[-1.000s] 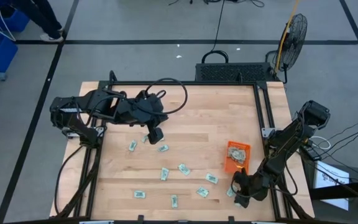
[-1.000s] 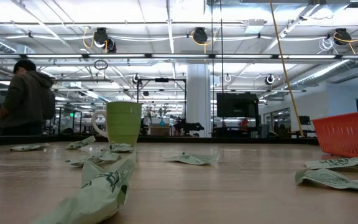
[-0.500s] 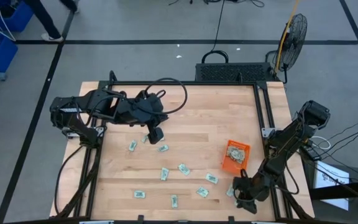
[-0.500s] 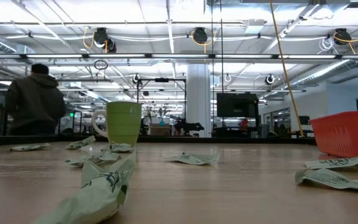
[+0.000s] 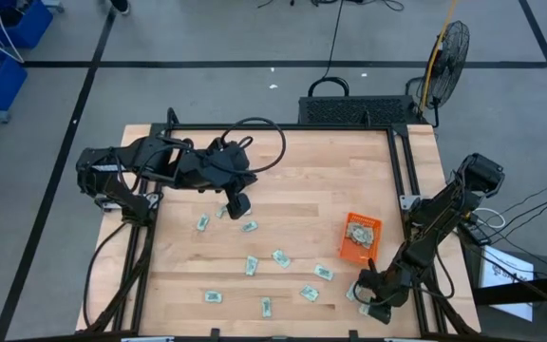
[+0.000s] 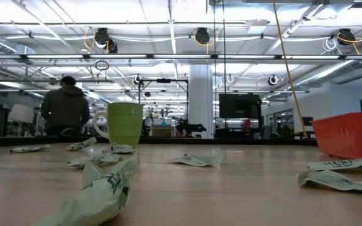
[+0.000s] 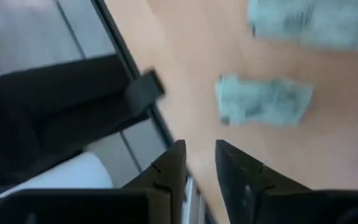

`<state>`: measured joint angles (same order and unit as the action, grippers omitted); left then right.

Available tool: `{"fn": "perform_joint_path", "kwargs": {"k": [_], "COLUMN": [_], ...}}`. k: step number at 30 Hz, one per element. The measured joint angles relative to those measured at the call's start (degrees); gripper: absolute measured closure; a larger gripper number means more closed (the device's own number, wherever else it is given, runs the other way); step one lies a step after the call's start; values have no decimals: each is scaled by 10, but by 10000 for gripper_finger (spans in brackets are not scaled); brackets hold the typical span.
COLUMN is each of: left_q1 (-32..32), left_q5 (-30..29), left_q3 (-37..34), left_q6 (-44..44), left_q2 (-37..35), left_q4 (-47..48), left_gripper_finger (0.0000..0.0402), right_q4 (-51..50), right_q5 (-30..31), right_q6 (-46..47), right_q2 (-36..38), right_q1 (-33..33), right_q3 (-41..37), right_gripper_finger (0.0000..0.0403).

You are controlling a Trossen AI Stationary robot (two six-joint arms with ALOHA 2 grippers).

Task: Pick and place Stevia / Truvia into bins
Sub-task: Put the stevia packet into the orange basket

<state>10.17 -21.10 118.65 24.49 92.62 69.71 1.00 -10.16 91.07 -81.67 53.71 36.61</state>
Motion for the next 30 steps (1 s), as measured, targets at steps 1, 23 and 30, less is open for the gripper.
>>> {"fn": "perform_joint_path", "kwargs": {"k": [1,23,30], "left_q1": [0,0,0], "left_q5": [-3,-19,-19], "left_q3": [0,0,0], "left_q6": [0,0,1], "left_q2": [0,0,0], "left_q4": [0,0,0], "left_gripper_finger": [364,364,364], "right_q4": [-3,-255,-184], "right_q5": [-5,101,102], "right_q6": [0,31,104], "right_q2": [0,0,0], "right_q1": [0,-12,-11], "right_q3": [7,87,28], "right_gripper_finger": [332,344,331]}}
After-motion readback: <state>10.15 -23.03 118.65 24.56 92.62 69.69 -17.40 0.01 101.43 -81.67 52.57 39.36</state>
